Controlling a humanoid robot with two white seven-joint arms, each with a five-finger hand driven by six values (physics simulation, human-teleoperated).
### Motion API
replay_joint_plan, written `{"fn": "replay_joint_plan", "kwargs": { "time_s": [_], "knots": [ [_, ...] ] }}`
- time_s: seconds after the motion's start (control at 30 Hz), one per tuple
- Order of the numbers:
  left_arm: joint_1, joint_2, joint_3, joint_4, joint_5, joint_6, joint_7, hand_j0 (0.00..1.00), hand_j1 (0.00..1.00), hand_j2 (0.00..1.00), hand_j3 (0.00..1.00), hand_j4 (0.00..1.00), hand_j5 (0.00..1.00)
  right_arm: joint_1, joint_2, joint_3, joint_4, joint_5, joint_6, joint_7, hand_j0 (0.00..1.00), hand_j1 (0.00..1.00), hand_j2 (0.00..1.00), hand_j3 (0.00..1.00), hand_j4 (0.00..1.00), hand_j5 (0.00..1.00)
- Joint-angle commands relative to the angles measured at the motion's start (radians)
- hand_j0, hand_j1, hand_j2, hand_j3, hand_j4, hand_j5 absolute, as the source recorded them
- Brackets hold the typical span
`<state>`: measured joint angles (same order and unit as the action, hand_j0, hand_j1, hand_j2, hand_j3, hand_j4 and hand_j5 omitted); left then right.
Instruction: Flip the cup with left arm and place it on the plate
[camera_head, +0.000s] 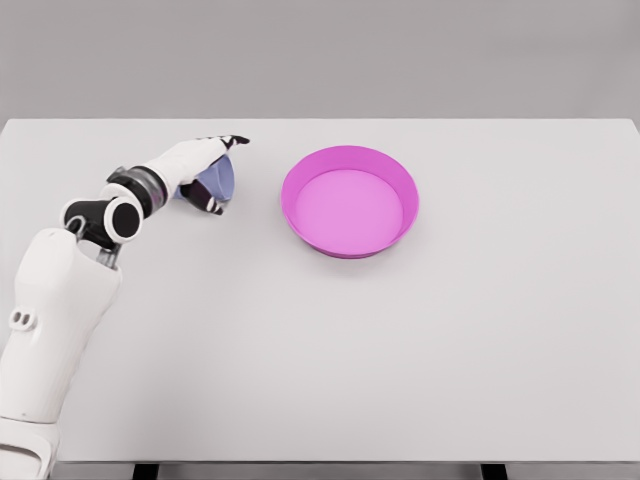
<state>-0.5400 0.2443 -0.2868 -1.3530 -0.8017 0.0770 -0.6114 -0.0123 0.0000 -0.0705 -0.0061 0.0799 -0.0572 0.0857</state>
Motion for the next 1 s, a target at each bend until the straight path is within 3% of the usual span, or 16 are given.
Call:
{"fn": "replay_joint_plan", "kwargs": {
  "time_s": [0.0, 0.2, 0.53, 0.67, 0.83, 0.87, 0.97],
  "knots": [
    [0.000, 0.003, 0.005, 0.006, 0.001, 0.001, 0.001, 1.00, 1.00, 1.00, 1.00, 1.00, 1.00, 0.000, 0.000, 0.000, 0.000, 0.000, 0.000, 0.000, 1.00, 1.00, 1.00, 1.00, 1.00, 1.00],
    [-0.026, 0.003, 0.006, 0.066, -0.001, 0.001, 0.001, 1.00, 1.00, 1.00, 1.00, 1.00, 1.00, 0.000, 0.000, 0.000, 0.000, 0.000, 0.000, 0.000, 1.00, 1.00, 1.00, 1.00, 1.00, 1.00],
    [-0.031, 0.004, 0.000, 0.071, -0.001, 0.000, 0.001, 1.00, 1.00, 1.00, 1.00, 1.00, 1.00, 0.000, 0.000, 0.000, 0.000, 0.000, 0.000, 0.000, 1.00, 1.00, 1.00, 1.00, 1.00, 1.00],
    [-0.032, 0.006, -0.003, 0.071, -0.002, 0.000, 0.001, 0.93, 0.93, 0.93, 0.93, 0.93, 0.93, 0.000, 0.000, 0.000, 0.000, 0.000, 0.000, 0.000, 1.00, 1.00, 1.00, 1.00, 1.00, 1.00],
    [-0.032, 0.009, -0.003, 0.071, -0.002, 0.001, 0.001, 0.93, 0.93, 0.93, 0.93, 0.93, 0.93, 0.000, 0.000, 0.000, 0.000, 0.000, -0.001, 0.000, 1.00, 1.00, 1.00, 1.00, 1.00, 1.00],
    [-0.032, 0.007, -0.005, 0.071, -0.002, 0.000, 0.001, 0.86, 0.86, 0.86, 0.86, 0.86, 0.86, 0.000, 0.000, 0.000, 0.000, 0.000, 0.000, 0.000, 1.00, 1.00, 1.00, 1.00, 1.00, 1.00],
    [-0.032, 0.007, -0.006, 0.071, -0.004, 0.000, 0.001, 0.82, 0.82, 0.82, 0.82, 0.82, 0.82, 0.000, 0.000, 0.000, 0.000, 0.000, 0.000, 0.000, 1.00, 1.00, 1.00, 1.00, 1.00, 1.00]
  ]
}}
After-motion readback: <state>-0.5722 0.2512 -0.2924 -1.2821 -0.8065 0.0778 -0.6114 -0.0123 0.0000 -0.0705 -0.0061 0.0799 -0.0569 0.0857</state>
